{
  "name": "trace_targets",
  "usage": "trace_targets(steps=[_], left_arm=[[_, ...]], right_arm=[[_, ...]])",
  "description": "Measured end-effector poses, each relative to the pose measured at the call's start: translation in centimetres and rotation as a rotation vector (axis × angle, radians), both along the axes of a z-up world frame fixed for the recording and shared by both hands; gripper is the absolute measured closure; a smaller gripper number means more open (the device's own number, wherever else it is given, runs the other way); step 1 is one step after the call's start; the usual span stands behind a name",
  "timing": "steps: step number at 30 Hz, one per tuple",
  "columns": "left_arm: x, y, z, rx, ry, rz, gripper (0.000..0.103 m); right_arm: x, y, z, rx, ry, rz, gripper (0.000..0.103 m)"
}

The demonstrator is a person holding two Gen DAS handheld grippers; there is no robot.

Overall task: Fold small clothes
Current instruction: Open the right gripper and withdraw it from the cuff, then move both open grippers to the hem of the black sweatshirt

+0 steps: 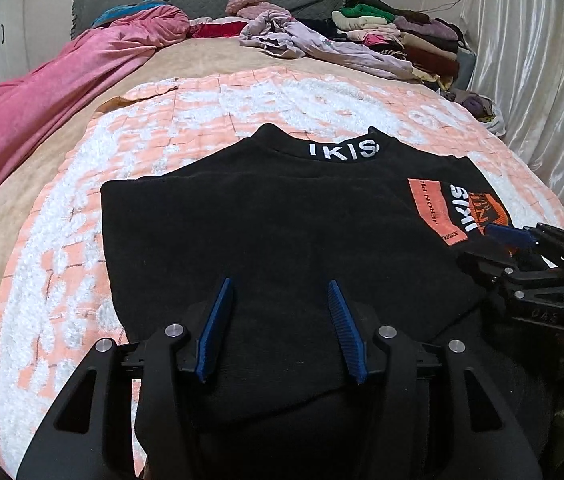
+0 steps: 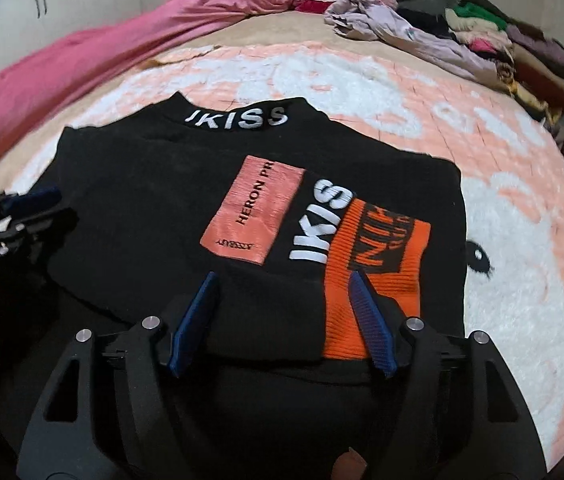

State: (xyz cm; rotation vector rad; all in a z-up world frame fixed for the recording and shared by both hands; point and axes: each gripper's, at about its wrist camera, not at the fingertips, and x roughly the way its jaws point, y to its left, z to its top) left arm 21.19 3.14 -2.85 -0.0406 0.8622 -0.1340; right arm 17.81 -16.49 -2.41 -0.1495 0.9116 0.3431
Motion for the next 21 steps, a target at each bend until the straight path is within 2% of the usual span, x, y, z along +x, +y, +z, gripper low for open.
trace_targets(steps=[5,11,16,17,20,21], left_arm=[[0.0,0.0,0.1,-0.002,-0.004,0.002,0.053],[-0.5,0.3,0.5,-0.024,-0.006,0.004,0.051],[-1.3,0.2,1.3,-0.028,-0.023,0.005,0.037],[-1.5,0.1,1.5,-0.025,-0.029,0.006,0.03],[-2.0,0.2,1.9,-0.023,-0.042,0.008,0.028],[-2.2,0.2,2.0,-0.023,-0.045,0.009,0.02]], right_arm=[[-0.7,-0.4,0.7,0.03,-0.028,-0.012,0.04],[-1.6,-1.4,1.7,0.089,-0.057,-0.041,0.025],[-2.1,-2.0,2.4,0.103,-0.076,-0.053,0.016],[-2.2,-2.1,2.5,0.102,-0.08,-0.055,0.015],[-2.4,-2.4,2.6,0.105,-0.085,-0.06,0.013],[-2.4,-2.5,2.7,0.105,-0.087,-0.062,0.012]])
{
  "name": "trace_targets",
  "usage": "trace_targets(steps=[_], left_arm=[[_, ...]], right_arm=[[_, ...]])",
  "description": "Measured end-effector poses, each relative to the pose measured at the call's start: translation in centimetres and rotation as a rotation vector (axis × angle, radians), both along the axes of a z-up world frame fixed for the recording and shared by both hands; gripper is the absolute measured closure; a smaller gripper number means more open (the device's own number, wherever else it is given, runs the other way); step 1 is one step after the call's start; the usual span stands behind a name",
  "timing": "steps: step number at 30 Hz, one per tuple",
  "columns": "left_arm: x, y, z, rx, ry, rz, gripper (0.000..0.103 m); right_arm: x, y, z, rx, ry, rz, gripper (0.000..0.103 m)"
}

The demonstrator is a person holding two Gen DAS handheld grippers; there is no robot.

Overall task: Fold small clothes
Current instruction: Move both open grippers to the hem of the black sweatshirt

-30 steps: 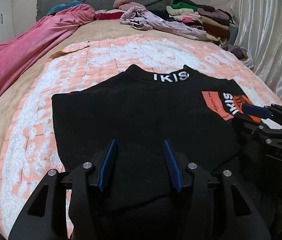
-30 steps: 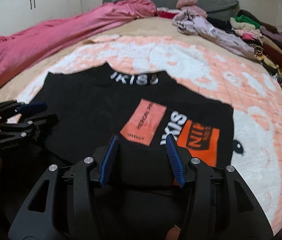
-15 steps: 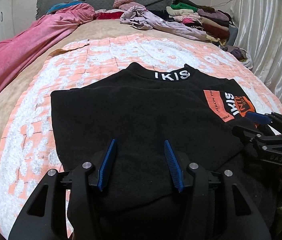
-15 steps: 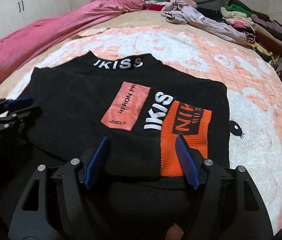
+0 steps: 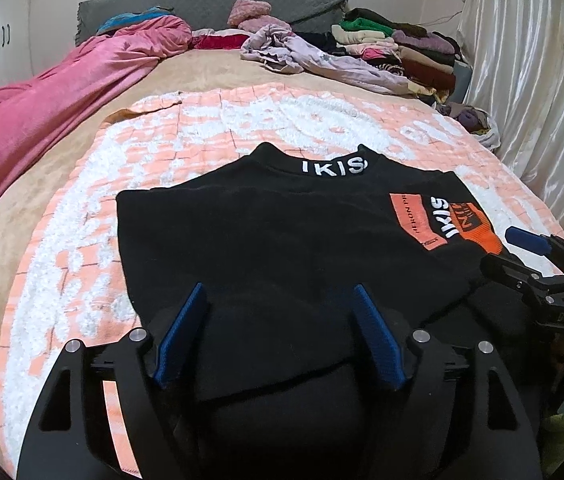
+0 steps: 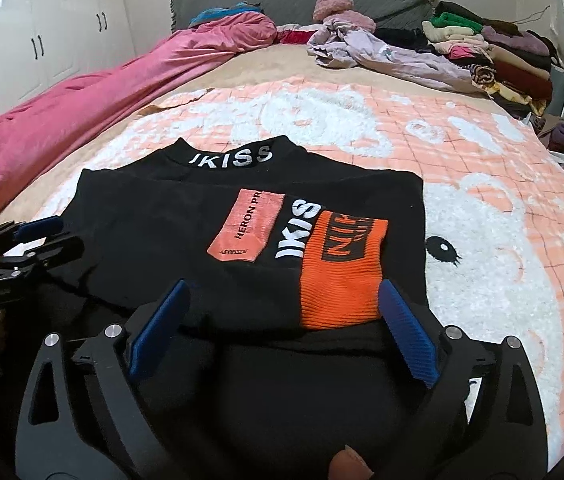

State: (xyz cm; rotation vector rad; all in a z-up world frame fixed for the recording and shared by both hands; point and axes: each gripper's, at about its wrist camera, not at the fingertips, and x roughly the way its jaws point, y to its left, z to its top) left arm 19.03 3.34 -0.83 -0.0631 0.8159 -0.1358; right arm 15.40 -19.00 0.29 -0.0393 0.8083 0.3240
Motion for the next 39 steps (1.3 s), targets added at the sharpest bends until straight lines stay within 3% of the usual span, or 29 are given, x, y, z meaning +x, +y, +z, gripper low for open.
trace_targets(steps=[2,8,23,39], left_arm=[[-0.2,0.1,0.2,0.001,-0.007,0.004,0.009],[-0.9,0.8,1.1,0.003,-0.034,0.025,0.006],[-3.5,2.4,3.9,0.007,-0.112,0.114,0.005],[-7.7,2.3,5.3,0.001,-0.142,0.126,0.005]], right_arm=[[-0.1,-0.1,0.1,-0.001,-0.006,-0.003,0.011],[-0.4,-0.3,0.7,-0.018,-0.042,-0.009,0.009],[-1.7,-1.0,2.7,0.012,-0.094,-0.008,0.009],[-4.9,-2.7,4.0,0.036,-0.122,-0.02,0.009]])
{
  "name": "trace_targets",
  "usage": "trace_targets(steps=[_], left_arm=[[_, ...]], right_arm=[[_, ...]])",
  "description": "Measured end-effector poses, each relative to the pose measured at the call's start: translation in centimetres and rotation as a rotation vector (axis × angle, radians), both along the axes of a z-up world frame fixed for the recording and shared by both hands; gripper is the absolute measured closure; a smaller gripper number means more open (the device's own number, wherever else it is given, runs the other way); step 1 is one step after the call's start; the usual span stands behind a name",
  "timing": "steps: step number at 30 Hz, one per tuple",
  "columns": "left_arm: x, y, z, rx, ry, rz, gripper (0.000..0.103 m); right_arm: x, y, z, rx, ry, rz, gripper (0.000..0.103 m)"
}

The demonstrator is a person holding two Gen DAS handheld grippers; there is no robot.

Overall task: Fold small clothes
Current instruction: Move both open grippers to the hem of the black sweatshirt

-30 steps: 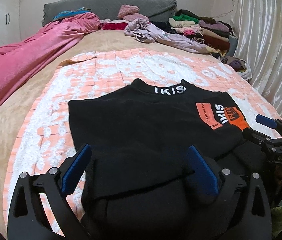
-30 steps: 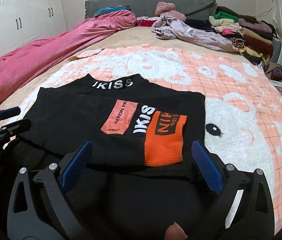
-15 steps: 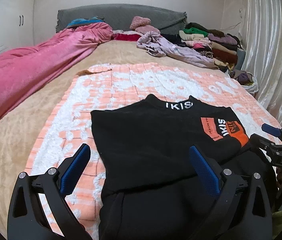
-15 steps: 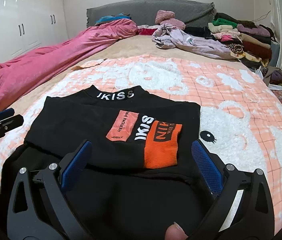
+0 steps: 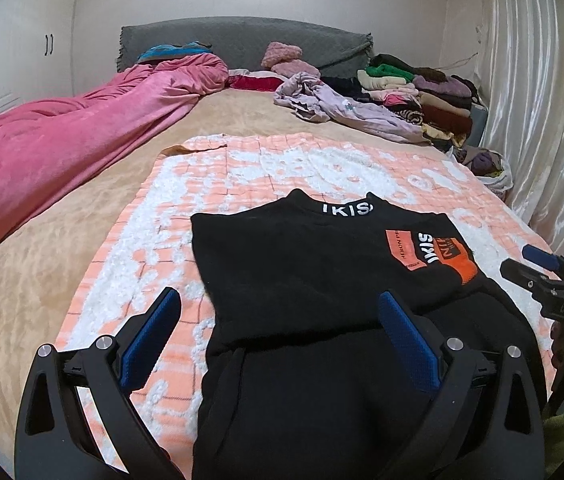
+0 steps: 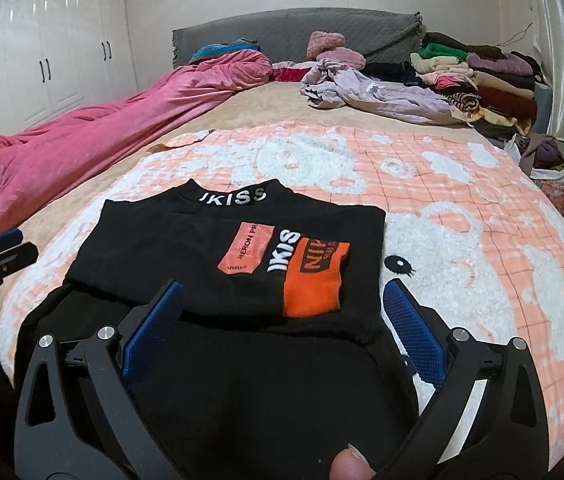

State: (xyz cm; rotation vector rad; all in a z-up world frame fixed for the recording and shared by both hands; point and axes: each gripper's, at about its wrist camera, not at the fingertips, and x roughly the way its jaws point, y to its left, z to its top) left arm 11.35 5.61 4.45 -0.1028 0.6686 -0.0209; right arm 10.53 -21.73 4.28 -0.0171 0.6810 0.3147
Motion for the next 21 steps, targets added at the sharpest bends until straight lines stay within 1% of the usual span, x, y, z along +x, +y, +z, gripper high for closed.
trace_targets(steps=[12,21], left_arm=[[-3.5,2.2,0.1,-0.018,0.026,0.06,0.005],[-5.5,3.5,0.9,-0.025,0.018,0.098,0.005]], right_arm=[[-3.0,-0.8,0.7,0.01,0.008,0.008,0.009],[-4.5,-1.3,1.6,0.015,0.005,0.009,0.009]])
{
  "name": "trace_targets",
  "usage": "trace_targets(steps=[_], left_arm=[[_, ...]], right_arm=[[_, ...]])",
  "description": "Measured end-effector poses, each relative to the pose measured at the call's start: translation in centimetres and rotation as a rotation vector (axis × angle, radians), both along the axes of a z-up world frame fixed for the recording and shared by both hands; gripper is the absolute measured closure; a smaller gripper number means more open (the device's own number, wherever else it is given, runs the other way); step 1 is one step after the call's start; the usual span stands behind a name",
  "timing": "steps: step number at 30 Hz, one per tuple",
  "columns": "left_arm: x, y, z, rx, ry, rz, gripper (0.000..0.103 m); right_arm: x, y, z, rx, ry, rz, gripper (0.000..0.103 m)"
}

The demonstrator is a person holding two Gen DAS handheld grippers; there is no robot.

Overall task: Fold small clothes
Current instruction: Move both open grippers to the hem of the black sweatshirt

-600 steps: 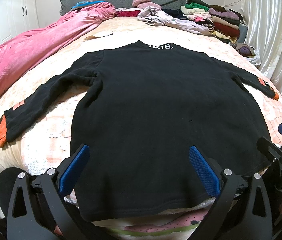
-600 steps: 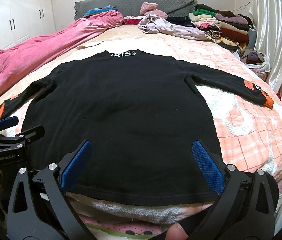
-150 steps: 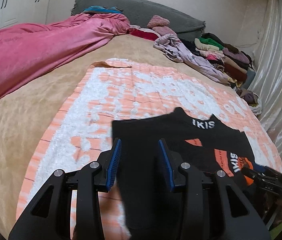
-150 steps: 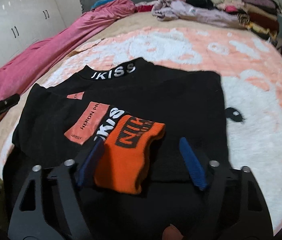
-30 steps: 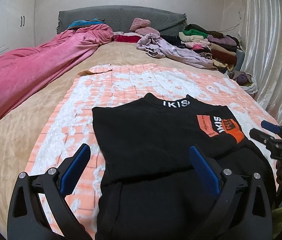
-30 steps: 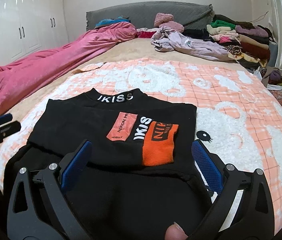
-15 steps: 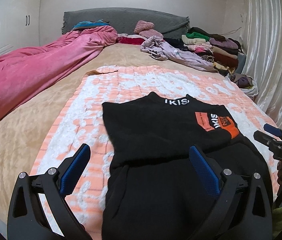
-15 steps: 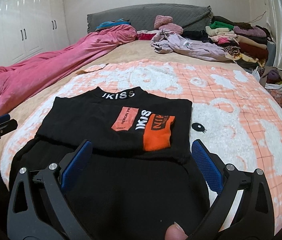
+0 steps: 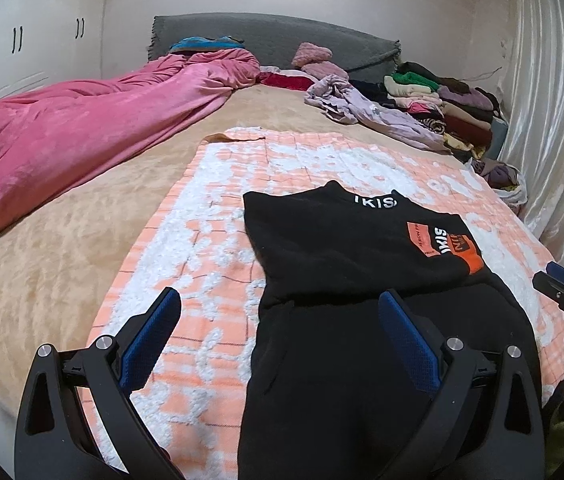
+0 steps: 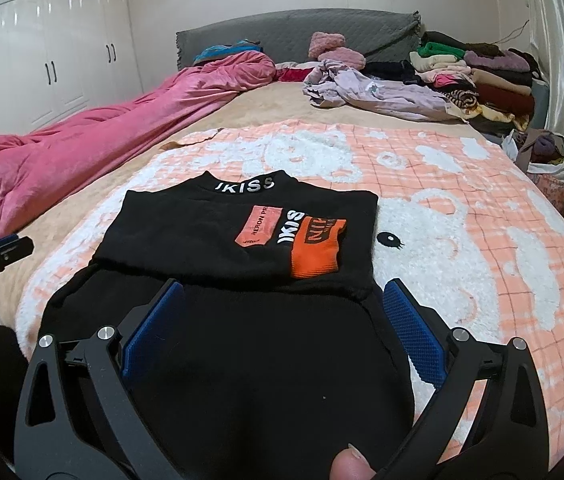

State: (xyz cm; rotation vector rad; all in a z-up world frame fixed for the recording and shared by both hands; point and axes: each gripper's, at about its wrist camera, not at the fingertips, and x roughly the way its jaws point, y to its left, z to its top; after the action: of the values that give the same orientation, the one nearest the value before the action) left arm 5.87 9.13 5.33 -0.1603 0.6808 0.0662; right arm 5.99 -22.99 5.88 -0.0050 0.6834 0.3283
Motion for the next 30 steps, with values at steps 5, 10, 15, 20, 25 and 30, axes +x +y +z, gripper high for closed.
trace_targets(steps=[5,10,15,20,25,30], left_arm=[[-0.8,0.3,0.2,0.001,-0.002,0.006,0.005],[-1.6,0.8,0.2,0.004,0.002,0.017,0.005],[-2.4,1.4,0.1,0.006,0.008,0.035,0.005],[-3.2,1.9,-0.3,0.012,0.025,0.049,0.005],[-4.1,2.2,-0.8,0.016,0.045,0.056,0.005],[-4.7,2.1,-1.5,0.016,0.068,0.047,0.005]], right_arm=[[-0.8,-0.2,0.3,-0.003,-0.003,0.0,0.009],[-1.5,-0.8,0.3,-0.015,0.007,-0.012,0.009],[-2.3,-1.9,0.0,-0.019,0.022,-0.029,0.009],[-2.8,-3.0,-0.6,-0.03,0.041,-0.046,0.009],[-3.8,-4.3,-1.3,-0.046,0.062,-0.072,0.009],[-4.6,-5.6,-2.2,-0.054,0.094,-0.094,0.009]])
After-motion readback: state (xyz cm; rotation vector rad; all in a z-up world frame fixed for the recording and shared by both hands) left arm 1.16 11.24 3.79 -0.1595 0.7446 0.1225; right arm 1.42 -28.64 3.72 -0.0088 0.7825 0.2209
